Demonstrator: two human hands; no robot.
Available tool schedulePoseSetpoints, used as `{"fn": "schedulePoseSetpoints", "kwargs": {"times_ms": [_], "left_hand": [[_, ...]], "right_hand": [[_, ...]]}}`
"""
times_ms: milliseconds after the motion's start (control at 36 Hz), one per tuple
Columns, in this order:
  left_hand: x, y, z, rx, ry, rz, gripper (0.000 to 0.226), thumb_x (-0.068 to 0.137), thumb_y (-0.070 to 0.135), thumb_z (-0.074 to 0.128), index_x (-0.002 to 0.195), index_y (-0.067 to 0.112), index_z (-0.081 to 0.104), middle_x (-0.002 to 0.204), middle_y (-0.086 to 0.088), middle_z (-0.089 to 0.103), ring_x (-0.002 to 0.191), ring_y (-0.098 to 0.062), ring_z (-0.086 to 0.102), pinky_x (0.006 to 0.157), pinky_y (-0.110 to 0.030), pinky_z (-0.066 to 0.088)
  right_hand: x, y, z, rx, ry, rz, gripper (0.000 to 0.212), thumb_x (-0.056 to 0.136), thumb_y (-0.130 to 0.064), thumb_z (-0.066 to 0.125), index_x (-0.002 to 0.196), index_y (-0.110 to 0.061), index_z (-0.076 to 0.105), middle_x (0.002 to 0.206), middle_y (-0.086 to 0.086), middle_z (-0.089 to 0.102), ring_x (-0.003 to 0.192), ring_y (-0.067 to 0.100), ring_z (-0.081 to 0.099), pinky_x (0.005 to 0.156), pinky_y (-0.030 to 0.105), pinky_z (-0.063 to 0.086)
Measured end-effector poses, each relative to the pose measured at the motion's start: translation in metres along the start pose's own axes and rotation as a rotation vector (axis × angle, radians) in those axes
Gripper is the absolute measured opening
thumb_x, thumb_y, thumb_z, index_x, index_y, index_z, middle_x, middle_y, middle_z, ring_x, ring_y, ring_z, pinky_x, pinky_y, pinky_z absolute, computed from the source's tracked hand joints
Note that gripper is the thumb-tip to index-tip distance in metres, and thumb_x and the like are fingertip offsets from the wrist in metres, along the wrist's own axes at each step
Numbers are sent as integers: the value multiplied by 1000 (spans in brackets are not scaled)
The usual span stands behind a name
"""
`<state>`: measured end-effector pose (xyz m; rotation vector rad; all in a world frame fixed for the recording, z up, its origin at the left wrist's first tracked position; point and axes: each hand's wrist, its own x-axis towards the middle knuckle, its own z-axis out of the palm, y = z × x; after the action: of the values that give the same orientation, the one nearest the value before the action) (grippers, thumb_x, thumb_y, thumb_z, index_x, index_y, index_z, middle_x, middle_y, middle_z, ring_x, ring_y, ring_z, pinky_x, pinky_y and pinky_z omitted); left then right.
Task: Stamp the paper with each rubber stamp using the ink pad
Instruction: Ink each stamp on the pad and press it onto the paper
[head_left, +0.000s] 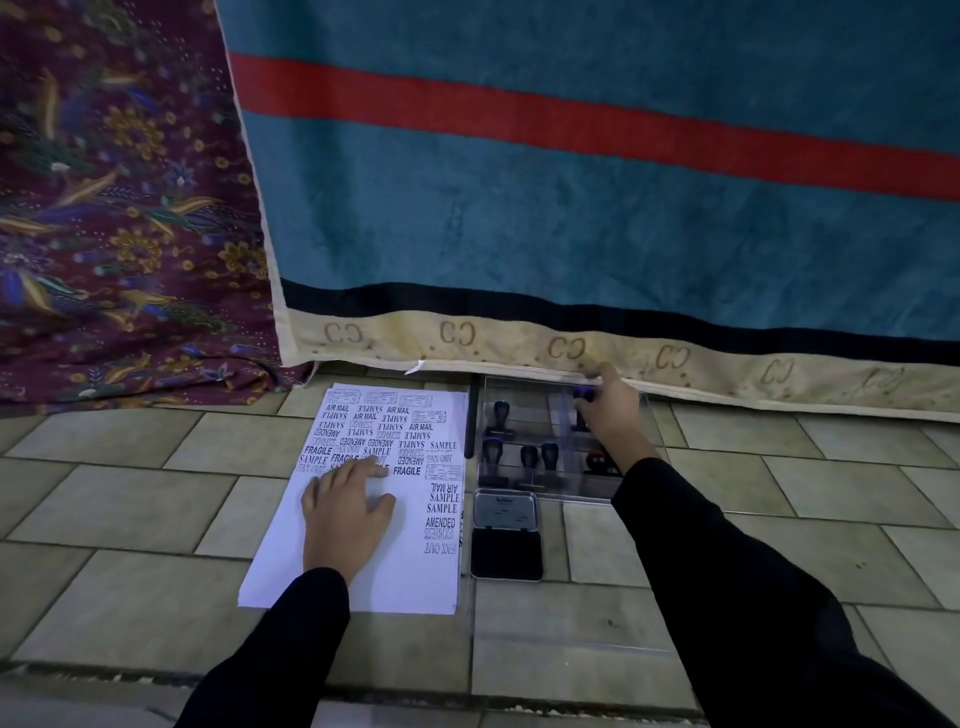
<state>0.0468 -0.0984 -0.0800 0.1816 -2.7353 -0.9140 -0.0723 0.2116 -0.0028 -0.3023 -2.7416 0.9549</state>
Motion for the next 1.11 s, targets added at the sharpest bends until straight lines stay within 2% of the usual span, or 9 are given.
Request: {"fn": "schedulePoseSetpoints", "kwargs": {"times_ms": [139, 250, 361, 472, 556, 639, 833, 972, 1111], "left_hand": [[12, -3, -9, -150, -77, -87, 30, 81, 13, 64, 98, 38, 56, 123, 11, 59, 121, -17, 48, 108, -35, 18], [22, -6, -18, -110, -195, -84, 22, 87, 20, 62, 105, 33, 61, 127, 8, 57, 124, -19, 45, 105, -34, 23], [14, 2, -20, 138, -178, 73, 26, 88, 40, 54, 112, 31, 57, 126, 10, 55, 125, -18, 41, 108, -42, 19], [-2, 17, -15, 126, -166, 317, 57, 80, 69, 35, 120, 33, 54, 136, 12, 49, 134, -12, 34, 116, -47, 16], [-18, 30, -7, 42, -283, 443, 69, 76, 81, 37, 128, 37, 48, 141, 19, 42, 137, -4, 25, 117, -42, 17], [-30, 43, 0, 33, -366, 491, 80, 72, 82, 44, 137, 36, 40, 145, 22, 34, 137, 3, 17, 117, -34, 10], [-36, 46, 12, 100, -362, 489, 91, 62, 87, 46, 137, 35, 41, 145, 22, 37, 139, -2, 20, 117, -33, 7], [-35, 48, 12, 90, -334, 498, 83, 63, 82, 52, 132, 37, 45, 141, 24, 40, 137, -2, 23, 116, -34, 11], [-36, 47, 14, 77, -304, 507, 82, 61, 82, 54, 129, 36, 49, 136, 25, 43, 135, 0, 25, 115, -33, 16]], "right_hand": [[-26, -3, -16, 91, 159, -93, 30, 81, -12, 68, 111, -12, 63, 109, 16, 57, 81, 22, 59, 75, 21, 41], [-58, -8, -23, 167, 162, -140, 27, 78, -12, 72, 104, -16, 63, 103, 8, 64, 82, 16, 63, 78, 28, 55], [-104, -21, -26, 257, -31, -124, 34, 81, -14, 69, 114, -15, 60, 102, 1, 65, 81, 8, 67, 76, 18, 55], [-143, -27, -21, 263, -167, -245, 30, 83, -16, 69, 112, -16, 64, 102, 2, 67, 82, 5, 66, 73, 3, 51], [-158, -26, -16, 177, -218, -359, 29, 80, -16, 72, 108, -15, 66, 102, 4, 67, 84, 13, 67, 80, 13, 54], [-169, -23, -13, 121, -237, -457, 28, 79, -16, 72, 106, -15, 66, 99, 3, 66, 83, 15, 66, 82, 31, 56], [-181, -23, -8, 68, -277, -523, 23, 81, -13, 68, 104, -13, 64, 99, 2, 65, 90, 15, 61, 84, 34, 54], [-188, -27, -5, 16, -281, -529, 30, 84, -11, 65, 114, -10, 62, 109, 6, 66, 102, 18, 60, 90, 12, 36], [-193, -28, -3, 7, -255, -520, 29, 83, -9, 64, 112, -11, 63, 107, 5, 64, 99, 17, 59, 85, 13, 38]]}}
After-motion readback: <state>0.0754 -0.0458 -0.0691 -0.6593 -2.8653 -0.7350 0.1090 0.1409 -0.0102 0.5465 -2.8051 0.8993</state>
